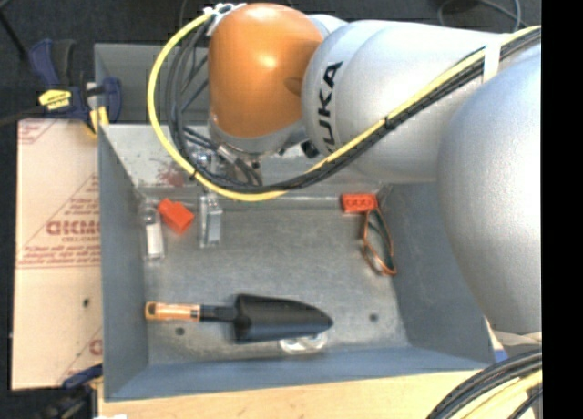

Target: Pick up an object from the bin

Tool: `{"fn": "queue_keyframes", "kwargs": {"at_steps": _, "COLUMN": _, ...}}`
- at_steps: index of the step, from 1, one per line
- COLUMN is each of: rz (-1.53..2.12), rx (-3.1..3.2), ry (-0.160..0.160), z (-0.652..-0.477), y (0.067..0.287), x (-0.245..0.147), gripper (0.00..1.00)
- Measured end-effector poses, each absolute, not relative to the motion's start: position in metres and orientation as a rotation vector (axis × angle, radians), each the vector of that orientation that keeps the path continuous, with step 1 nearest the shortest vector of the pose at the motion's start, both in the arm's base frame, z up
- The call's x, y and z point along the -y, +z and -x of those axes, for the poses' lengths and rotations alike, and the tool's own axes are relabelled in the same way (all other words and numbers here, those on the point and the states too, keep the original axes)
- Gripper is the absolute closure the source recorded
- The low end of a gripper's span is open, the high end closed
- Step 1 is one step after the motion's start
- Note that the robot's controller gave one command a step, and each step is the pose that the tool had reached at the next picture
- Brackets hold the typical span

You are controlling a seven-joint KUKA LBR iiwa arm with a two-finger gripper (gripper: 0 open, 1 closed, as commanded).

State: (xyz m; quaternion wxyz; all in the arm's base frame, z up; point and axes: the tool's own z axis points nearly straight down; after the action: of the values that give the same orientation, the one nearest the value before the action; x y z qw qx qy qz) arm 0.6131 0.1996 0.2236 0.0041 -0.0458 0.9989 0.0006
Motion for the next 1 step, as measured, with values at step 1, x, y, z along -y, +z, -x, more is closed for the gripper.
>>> {"fn": "queue_keyframes", "kwargs": {"at_steps": 1, "rz": 0.123, "rx": -3.131, "ry": 0.006, "z": -0.5987, "y": 0.1638, "x": -0.1930, "gripper": 0.00}}
